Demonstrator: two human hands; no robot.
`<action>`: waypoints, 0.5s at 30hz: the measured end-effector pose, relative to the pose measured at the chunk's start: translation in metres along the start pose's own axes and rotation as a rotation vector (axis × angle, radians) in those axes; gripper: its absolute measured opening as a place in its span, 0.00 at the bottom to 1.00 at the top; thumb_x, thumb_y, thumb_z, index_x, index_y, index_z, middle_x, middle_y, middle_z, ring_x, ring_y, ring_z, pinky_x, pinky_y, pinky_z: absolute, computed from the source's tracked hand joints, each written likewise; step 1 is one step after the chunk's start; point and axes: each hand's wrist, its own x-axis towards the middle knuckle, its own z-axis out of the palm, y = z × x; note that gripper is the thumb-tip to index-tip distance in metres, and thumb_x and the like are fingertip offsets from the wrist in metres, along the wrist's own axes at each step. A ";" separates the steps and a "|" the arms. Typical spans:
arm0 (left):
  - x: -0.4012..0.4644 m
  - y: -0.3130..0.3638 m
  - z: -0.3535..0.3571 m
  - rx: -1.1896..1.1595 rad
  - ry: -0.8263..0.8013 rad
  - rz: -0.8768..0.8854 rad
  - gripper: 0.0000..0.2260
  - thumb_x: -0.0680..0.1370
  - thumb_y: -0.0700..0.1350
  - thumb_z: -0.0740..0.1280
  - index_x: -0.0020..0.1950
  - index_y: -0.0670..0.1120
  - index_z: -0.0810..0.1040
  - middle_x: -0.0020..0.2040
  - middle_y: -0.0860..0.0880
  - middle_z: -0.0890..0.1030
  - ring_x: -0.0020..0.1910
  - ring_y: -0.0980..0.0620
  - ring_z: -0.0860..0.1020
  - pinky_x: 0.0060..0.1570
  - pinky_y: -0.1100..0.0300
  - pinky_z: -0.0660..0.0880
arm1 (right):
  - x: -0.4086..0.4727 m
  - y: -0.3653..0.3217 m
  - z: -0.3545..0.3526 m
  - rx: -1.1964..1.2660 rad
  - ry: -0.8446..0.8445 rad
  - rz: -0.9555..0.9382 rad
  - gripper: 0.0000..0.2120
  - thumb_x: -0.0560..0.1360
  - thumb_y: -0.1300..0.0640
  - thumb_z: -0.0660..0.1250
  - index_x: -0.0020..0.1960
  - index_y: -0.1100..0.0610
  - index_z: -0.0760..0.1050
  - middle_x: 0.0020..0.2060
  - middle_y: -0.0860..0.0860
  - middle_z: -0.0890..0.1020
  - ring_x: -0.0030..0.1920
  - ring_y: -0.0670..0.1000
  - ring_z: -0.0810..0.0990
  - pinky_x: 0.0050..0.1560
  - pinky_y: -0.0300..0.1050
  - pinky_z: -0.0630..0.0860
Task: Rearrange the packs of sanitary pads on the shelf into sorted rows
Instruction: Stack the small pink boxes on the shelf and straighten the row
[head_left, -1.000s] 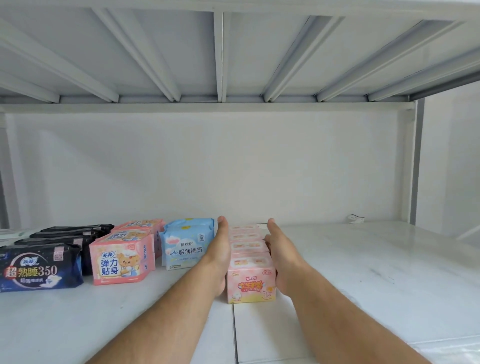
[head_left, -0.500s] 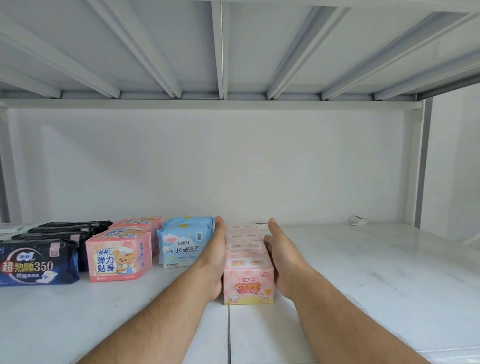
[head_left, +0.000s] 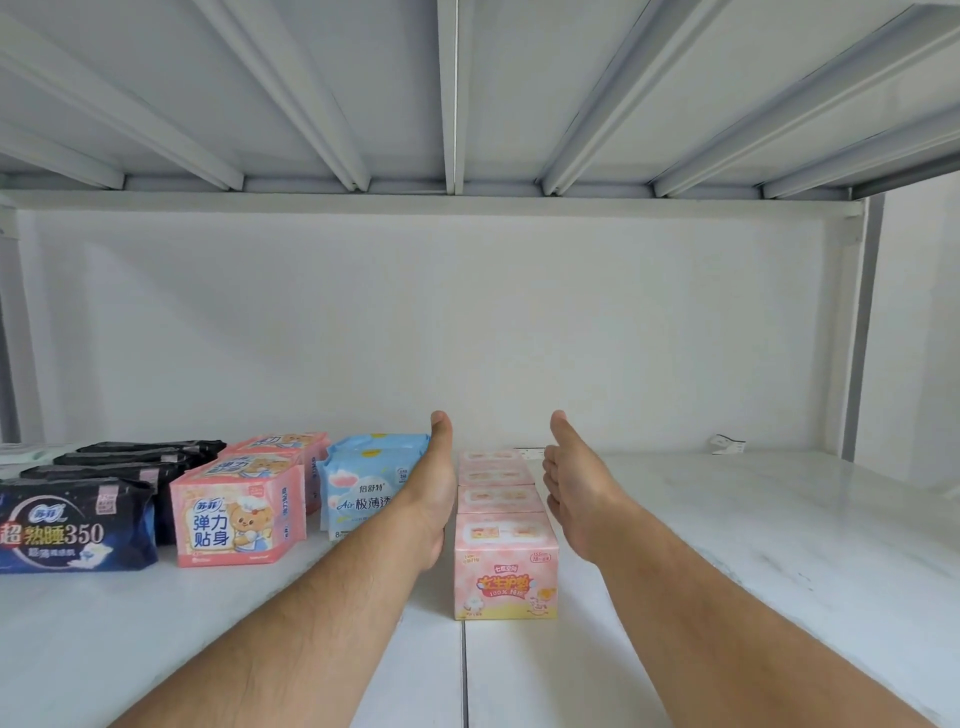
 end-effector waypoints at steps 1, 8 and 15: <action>0.005 0.001 0.001 -0.008 0.003 0.003 0.33 0.77 0.72 0.49 0.61 0.47 0.74 0.58 0.54 0.76 0.47 0.51 0.81 0.63 0.49 0.72 | 0.006 -0.002 0.001 0.003 0.002 0.001 0.44 0.74 0.26 0.55 0.80 0.52 0.54 0.79 0.50 0.57 0.78 0.51 0.57 0.78 0.52 0.53; 0.027 0.000 0.002 0.005 -0.091 -0.087 0.37 0.76 0.72 0.49 0.47 0.41 0.81 0.42 0.42 0.86 0.39 0.43 0.85 0.46 0.51 0.79 | 0.041 0.001 0.002 -0.014 -0.050 0.037 0.44 0.73 0.25 0.54 0.79 0.53 0.57 0.78 0.51 0.60 0.77 0.52 0.60 0.78 0.54 0.56; 0.036 -0.006 0.003 -0.039 -0.096 -0.100 0.37 0.76 0.73 0.50 0.49 0.41 0.82 0.43 0.41 0.86 0.39 0.43 0.85 0.42 0.52 0.79 | 0.052 0.013 0.001 0.045 -0.106 0.030 0.34 0.75 0.28 0.54 0.60 0.56 0.75 0.52 0.52 0.86 0.54 0.55 0.85 0.66 0.54 0.74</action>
